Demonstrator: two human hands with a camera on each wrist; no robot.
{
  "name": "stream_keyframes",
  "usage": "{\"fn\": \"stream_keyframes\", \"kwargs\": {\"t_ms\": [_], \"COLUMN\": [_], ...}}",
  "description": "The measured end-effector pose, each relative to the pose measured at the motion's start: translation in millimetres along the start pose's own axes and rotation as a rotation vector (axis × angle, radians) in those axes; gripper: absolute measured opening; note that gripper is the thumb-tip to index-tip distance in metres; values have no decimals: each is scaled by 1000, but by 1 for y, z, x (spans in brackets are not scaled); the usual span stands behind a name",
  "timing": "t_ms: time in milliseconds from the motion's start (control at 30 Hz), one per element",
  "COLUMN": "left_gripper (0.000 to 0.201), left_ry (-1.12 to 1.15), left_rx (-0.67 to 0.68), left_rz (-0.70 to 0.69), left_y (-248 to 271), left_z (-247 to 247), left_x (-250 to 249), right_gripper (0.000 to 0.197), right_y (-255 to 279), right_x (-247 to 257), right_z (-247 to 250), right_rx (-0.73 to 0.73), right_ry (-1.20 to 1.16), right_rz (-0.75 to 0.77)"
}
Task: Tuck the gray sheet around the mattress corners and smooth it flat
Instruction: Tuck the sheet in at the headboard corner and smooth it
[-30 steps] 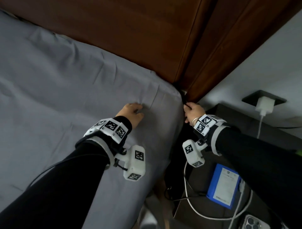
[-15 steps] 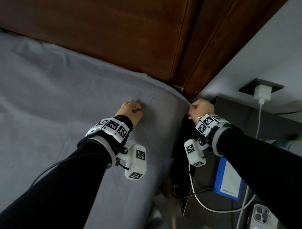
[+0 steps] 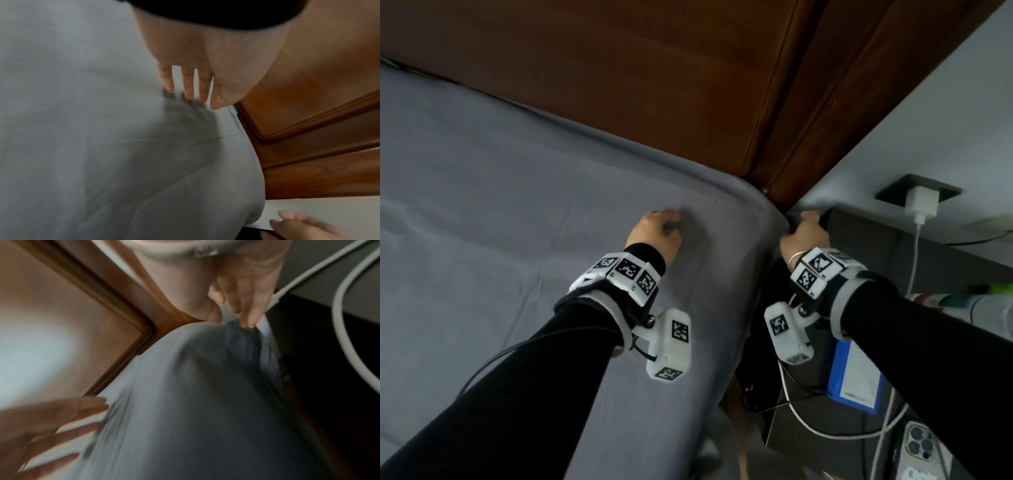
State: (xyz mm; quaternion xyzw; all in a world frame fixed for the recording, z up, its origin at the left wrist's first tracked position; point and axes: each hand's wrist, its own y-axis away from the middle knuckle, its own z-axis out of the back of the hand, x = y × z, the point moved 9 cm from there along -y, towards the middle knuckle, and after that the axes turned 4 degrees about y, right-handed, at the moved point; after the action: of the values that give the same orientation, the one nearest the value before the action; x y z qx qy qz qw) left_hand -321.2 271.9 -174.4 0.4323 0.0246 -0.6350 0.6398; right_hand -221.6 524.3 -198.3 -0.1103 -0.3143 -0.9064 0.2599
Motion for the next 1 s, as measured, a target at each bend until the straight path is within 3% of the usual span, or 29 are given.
{"fn": "stream_keyframes", "kwargs": {"t_ms": [67, 167, 233, 300, 367, 533, 633, 733, 900, 1000], "left_gripper": [40, 46, 50, 52, 53, 55, 57, 58, 57, 57], "left_ry": [-15, -44, -73, -88, -78, -78, -101, -166, -192, -204], "left_rx": [0, -14, -20, -23, -22, -18, -12, 7, 2, 43], "left_rz": [-17, -24, -19, -11, 6, -4, 8, 22, 36, -27], "left_y": [2, -1, -7, -12, -16, -30, -40, -45, -39, -38], "left_z": [6, 21, 32, 41, 48, 60, 67, 69, 71, 61], "left_x": [0, 2, 7, 15, 25, 45, 53, 53, 43, 23], "right_gripper": [43, 39, 41, 44, 52, 67, 74, 70, 64, 62], "right_y": [14, 39, 55, 62, 59, 34, 22, 13, 8, 2], "right_x": [19, 63, 100, 129, 147, 185, 203, 212, 165, 120], "right_z": [10, 11, -8, -35, -59, -94, -109, -111, -82, -60], "right_rx": [-107, -200, -119, 37, 156, 231, 299, 277, 145, 134], "right_ry": [-19, -27, 63, 177, 285, 501, 500, 434, 385, 347], "right_rz": [134, 462, 685, 783, 779, 702, 639, 611, 519, 410]}}
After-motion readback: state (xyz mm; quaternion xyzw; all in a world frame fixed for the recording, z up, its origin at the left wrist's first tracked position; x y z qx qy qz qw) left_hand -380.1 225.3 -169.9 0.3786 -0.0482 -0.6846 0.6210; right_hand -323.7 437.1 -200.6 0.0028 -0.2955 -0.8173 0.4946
